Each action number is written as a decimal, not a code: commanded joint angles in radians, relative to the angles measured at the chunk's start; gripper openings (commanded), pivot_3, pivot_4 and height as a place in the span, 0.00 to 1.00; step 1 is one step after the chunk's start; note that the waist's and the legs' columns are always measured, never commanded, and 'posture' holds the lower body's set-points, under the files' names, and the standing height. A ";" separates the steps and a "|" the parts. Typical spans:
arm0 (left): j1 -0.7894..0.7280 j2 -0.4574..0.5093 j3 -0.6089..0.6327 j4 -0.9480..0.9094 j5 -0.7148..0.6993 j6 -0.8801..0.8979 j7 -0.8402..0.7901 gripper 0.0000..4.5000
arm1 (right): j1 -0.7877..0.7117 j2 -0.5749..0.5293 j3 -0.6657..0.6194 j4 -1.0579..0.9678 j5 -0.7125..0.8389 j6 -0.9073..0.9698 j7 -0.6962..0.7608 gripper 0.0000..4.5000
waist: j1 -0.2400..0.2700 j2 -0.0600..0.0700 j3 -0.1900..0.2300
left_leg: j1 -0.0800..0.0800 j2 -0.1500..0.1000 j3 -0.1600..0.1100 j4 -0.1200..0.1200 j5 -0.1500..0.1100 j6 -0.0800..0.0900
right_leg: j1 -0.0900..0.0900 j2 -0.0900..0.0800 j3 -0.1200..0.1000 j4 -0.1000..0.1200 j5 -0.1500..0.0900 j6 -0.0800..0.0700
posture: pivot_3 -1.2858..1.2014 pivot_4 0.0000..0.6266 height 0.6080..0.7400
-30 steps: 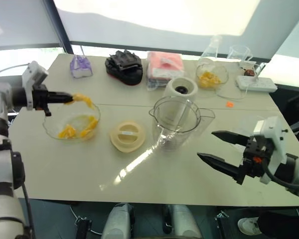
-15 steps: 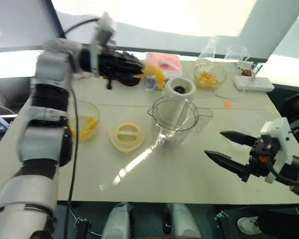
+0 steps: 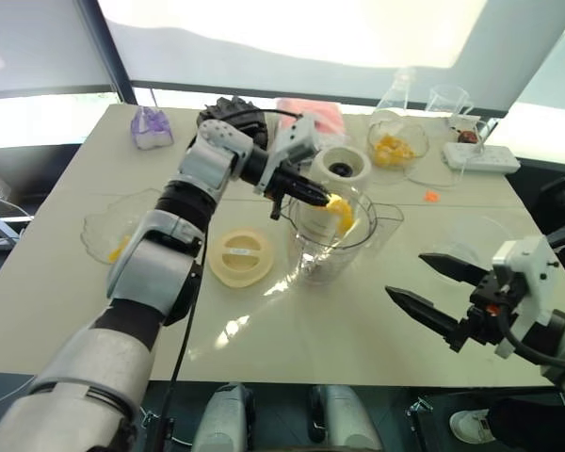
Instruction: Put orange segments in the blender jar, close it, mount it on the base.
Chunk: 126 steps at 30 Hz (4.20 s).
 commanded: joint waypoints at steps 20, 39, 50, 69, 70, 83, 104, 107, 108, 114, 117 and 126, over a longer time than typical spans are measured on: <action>-0.019 0.111 0.287 -0.347 -0.305 0.362 0.043 0.88 | 0.106 0.174 0.018 0.076 -0.210 -0.144 0.019 1.00 | -0.002 0.001 0.000 | 0.000 0.000 -0.001 -0.001 0.000 0.000 | 0.000 0.000 0.000 -0.001 0.000 0.001 | 0.52 0.24 1.00; 0.885 0.319 0.180 -1.203 -0.405 0.443 0.332 0.88 | 0.021 0.446 0.068 0.491 -0.783 -0.495 -0.160 1.00 | -0.002 0.016 -0.005 | 0.003 0.000 0.001 0.001 0.001 -0.001 | 0.003 -0.002 0.001 0.000 0.000 0.000 | 0.52 0.24 1.00; 0.916 0.281 0.110 -1.164 -0.382 0.354 0.387 0.88 | -0.236 0.443 0.087 0.880 -0.921 -0.607 -0.267 1.00 | -0.007 0.018 -0.005 | 0.003 0.000 0.001 -0.001 0.001 -0.001 | 0.001 -0.001 0.001 0.001 0.000 -0.001 | 0.52 0.24 1.00; 0.962 0.312 0.113 -1.238 -0.428 0.411 0.439 0.88 | -0.432 0.371 0.110 1.255 -0.959 -0.797 -0.245 1.00 | -0.030 0.020 -0.005 | 0.004 0.000 0.001 -0.001 0.001 -0.001 | 0.002 -0.001 0.002 0.001 0.000 0.000 | 0.52 0.24 1.00; 0.963 0.317 0.113 -1.240 -0.428 0.412 0.438 0.88 | -0.430 0.372 0.109 1.252 -0.959 -0.798 -0.244 1.00 | -0.029 0.020 -0.005 | 0.004 0.000 0.001 -0.001 0.001 -0.001 | 0.002 -0.001 0.002 0.001 0.000 0.000 | 0.52 0.24 1.00; 0.959 0.335 0.113 -1.239 -0.439 0.420 0.444 0.88 | -0.401 0.410 0.132 1.170 -0.939 -0.765 -0.222 1.00 | -0.029 0.020 -0.004 | 0.004 0.000 0.001 -0.002 0.001 -0.001 | 0.002 -0.001 0.003 0.001 0.000 0.000 | 0.52 0.24 1.00; 0.983 0.345 0.118 -1.270 -0.443 0.432 0.481 0.88 | -0.643 0.343 0.168 1.619 -1.007 -0.993 -0.275 1.00 | -0.034 0.021 -0.004 | 0.004 0.000 0.002 -0.002 0.001 -0.001 | 0.002 -0.001 0.003 0.000 0.000 0.000 | 0.52 0.24 1.00; 0.985 0.344 0.113 -1.272 -0.444 0.431 0.484 0.88 | -0.694 0.328 0.183 1.711 -1.015 -1.025 -0.276 1.00 | -0.034 0.021 -0.003 | 0.004 -0.001 0.002 -0.002 0.001 -0.001 | 0.002 -0.001 0.003 0.000 0.000 0.000 | 0.52 0.24 1.00; 0.984 0.344 0.111 -1.270 -0.443 0.431 0.484 0.88 | -0.710 0.324 0.187 1.740 -1.018 -1.035 -0.278 1.00 | -0.034 0.021 -0.003 | 0.004 -0.001 0.002 -0.002 0.001 -0.001 | 0.002 -0.001 0.004 0.000 0.000 0.000 | 0.52 0.24 1.00; 0.987 0.351 0.118 -1.274 -0.450 0.435 0.487 0.90 | -0.764 0.317 0.202 1.842 -1.014 -1.091 -0.273 0.81 | -0.035 0.021 -0.003 | 0.004 -0.001 0.002 -0.003 0.001 -0.001 | 0.002 0.000 0.004 0.000 0.000 0.000 | 0.52 0.24 1.00; 0.997 0.359 0.125 -1.287 -0.459 0.442 0.490 0.90 | -0.768 0.317 0.210 1.858 -1.012 -1.108 -0.273 0.48 | -0.034 0.021 -0.003 | 0.004 -0.001 0.002 -0.003 0.001 -0.001 | 0.002 0.000 0.004 0.000 0.000 0.000 | 0.52 0.24 1.00; 0.993 0.374 0.138 -1.276 -0.476 0.447 0.494 0.90 | -0.765 0.312 0.220 1.843 -1.003 -1.129 -0.278 0.01 | -0.032 0.021 -0.003 | 0.004 -0.001 0.002 -0.004 0.001 -0.001 | 0.002 -0.001 0.004 -0.001 0.000 0.000 | 0.52 0.24 1.00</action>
